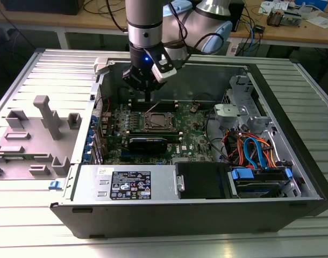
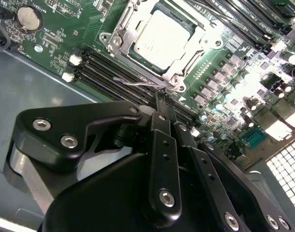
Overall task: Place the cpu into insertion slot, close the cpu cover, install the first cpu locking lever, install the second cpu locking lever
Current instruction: 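Install the first cpu locking lever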
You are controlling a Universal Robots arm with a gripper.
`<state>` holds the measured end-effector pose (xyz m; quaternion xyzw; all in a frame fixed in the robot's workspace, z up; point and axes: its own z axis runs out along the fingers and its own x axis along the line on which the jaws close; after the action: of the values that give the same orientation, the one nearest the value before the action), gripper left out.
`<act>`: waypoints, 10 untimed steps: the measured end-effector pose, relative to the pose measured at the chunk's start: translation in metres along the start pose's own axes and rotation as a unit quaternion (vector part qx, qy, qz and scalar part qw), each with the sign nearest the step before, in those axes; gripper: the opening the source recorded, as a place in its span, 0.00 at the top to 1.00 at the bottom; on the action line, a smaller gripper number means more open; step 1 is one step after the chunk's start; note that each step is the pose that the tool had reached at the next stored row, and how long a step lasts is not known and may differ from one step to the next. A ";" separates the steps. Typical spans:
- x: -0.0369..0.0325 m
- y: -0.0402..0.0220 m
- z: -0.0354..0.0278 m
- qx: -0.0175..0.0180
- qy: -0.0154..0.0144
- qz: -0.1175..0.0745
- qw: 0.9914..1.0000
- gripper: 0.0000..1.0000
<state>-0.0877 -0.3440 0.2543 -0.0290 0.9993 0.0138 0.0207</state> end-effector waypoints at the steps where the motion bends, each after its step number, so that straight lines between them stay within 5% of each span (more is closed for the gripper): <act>1: 0.0000 0.0000 0.0003 0.000 0.000 0.000 1.000 0.89; 10: 0.0001 -0.0001 0.0026 0.000 0.000 0.000 1.000 0.89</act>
<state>-0.0877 -0.3440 0.2516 -0.0290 0.9993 0.0138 0.0207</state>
